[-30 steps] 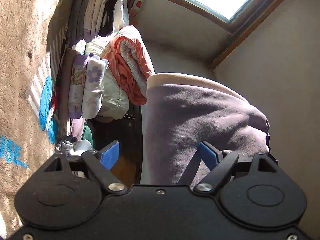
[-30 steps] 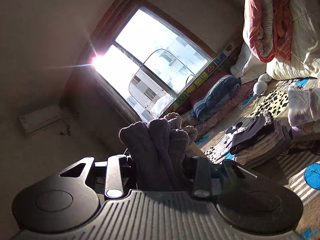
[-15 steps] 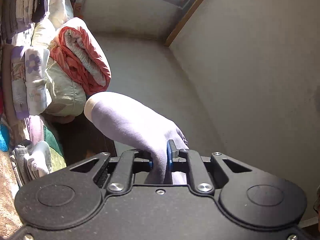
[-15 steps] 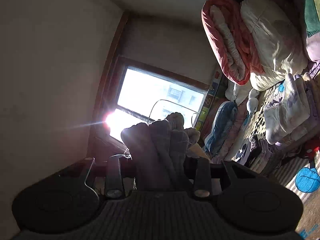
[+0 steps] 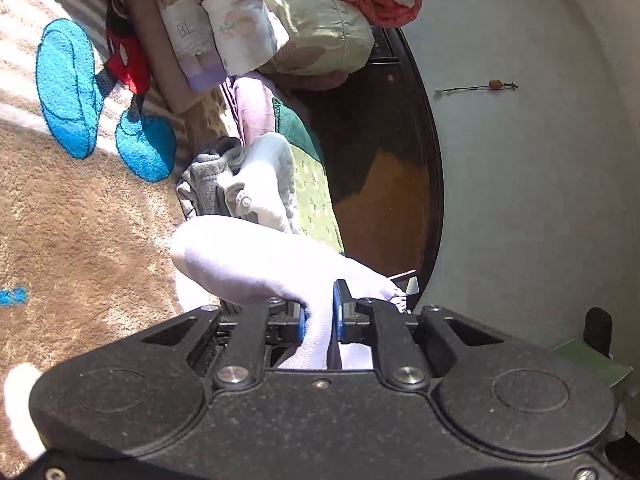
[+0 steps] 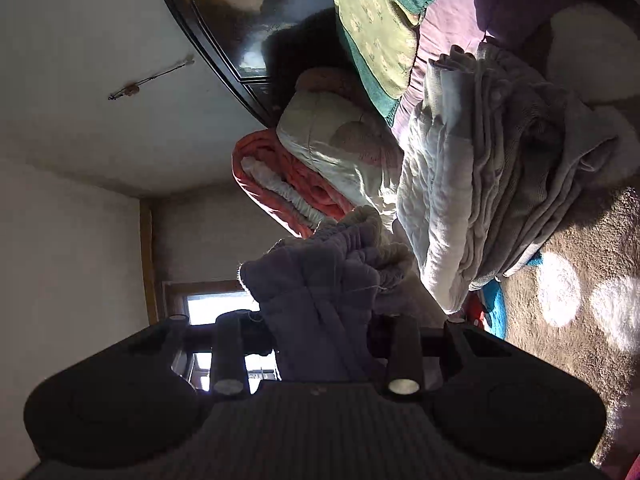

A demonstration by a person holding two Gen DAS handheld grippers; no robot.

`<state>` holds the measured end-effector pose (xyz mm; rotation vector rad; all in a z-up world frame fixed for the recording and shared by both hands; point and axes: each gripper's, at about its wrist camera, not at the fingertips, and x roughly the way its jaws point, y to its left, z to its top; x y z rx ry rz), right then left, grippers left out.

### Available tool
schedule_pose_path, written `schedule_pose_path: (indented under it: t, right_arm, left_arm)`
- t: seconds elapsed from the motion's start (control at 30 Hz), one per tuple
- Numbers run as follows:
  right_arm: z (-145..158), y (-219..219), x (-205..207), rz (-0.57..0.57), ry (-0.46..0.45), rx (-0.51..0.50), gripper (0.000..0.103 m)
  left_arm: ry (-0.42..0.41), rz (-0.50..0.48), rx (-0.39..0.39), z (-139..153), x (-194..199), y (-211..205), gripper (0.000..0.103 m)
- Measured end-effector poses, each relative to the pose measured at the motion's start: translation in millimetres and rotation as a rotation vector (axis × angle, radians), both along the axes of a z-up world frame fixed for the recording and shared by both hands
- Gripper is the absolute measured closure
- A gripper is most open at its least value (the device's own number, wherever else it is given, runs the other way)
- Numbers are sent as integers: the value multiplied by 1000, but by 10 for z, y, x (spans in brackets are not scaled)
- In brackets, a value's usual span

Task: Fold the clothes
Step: 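Carry the folded sweatpants with both grippers toward the clothes stack by the headboard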

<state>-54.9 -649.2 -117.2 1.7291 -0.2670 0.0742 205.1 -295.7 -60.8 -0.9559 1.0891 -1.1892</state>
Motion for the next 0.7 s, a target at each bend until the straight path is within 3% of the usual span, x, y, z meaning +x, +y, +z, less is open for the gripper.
schedule_pose_path:
  t: [0.23, 0.3, 0.33, 0.37, 0.4, 0.43, 0.47, 0.5, 0.6, 0.7]
  right_arm:
    - [304, -668, 279, -159, -215, -54, 65]
    - [181, -754, 321, -215, -184, -69, 65]
    - [10, -783, 318, -250, -130, -60, 62]
    - [-92, -803, 325, -262, -97, -57, 58]
    - [-159, -819, 338, -260, -74, -57, 56]
    - [-226, -835, 351, -259, -51, -57, 56]
    - [-293, -850, 364, -258, -29, -57, 63]
    - [-359, -866, 376, -256, -6, -57, 63]
    - [-560, -913, 415, -252, 62, -57, 57]
    - [-760, -960, 453, -248, 130, -57, 52]
  left_arm:
    - [-242, -137, -1, 1113, 750, -1152, 93]
    - [-290, -149, 51, 1242, 958, -1471, 91]
    - [-290, -147, 106, 1176, 1047, -1611, 80]
    - [-281, -139, 186, 1034, 1105, -1729, 48]
    - [-267, -145, 287, 803, 1113, -1814, 40]
    - [-252, -150, 380, 576, 1116, -1891, 38]
    - [-222, -134, 388, 379, 1076, -1865, 38]
    - [-192, -119, 391, 190, 1035, -1838, 38]
    - [-160, -73, 267, -54, 917, -1670, 38]
    - [-155, -6, 258, -134, 888, -1635, 39]
